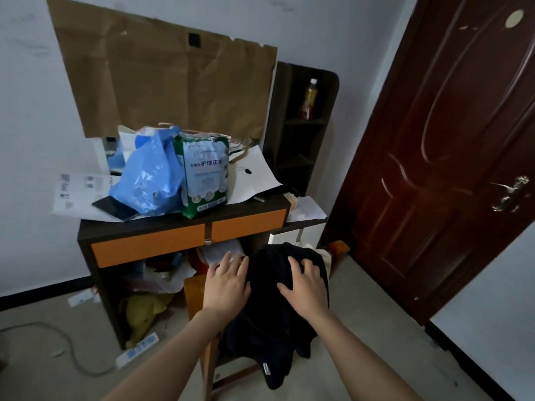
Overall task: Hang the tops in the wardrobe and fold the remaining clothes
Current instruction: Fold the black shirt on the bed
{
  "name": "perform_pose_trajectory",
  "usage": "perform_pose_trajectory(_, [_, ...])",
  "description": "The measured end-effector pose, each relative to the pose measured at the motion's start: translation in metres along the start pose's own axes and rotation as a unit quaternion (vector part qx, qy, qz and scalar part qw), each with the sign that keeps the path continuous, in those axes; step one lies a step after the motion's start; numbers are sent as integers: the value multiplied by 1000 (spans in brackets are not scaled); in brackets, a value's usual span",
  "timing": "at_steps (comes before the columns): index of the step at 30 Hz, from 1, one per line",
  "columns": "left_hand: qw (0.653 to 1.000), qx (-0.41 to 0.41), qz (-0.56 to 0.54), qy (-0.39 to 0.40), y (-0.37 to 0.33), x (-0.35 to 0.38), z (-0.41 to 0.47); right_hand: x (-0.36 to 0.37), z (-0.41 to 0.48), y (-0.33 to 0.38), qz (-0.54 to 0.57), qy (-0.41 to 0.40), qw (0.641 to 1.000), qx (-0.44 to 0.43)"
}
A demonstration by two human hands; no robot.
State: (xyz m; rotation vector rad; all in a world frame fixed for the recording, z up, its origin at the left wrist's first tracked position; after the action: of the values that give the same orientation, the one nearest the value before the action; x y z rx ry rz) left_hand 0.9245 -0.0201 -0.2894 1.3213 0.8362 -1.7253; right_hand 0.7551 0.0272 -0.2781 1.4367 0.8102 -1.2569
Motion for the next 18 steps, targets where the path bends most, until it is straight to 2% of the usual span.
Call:
perform_pose_trajectory(5, [991, 11, -1, -131, -4, 10, 1, 2, 17, 0, -46, -41, 998, 6])
perform_pose_trajectory(7, [990, 6, -3, -139, -4, 12, 1, 3, 18, -3, -50, -41, 998, -12])
perform_pose_trajectory(11, [989, -6, 1, -146, -3, 13, 1, -1, 25, -15, 13, -29, 999, -30])
perform_pose_trajectory(18, [987, -31, 13, -156, -3, 14, 6, -15, 36, -23, 107, -32, 994, -19])
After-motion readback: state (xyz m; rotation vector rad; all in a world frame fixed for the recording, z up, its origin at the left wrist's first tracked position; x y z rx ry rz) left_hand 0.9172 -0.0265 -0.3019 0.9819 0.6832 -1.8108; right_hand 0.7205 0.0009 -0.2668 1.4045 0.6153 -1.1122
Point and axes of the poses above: each hand's wrist, its own z-axis towards the middle knuckle, its own x-axis out of the palm, y = z × x, the point moved 2 cm from there along z, towards the middle knuckle, and after that the axes turned 5 degrees about z, right-handed, at the moved point
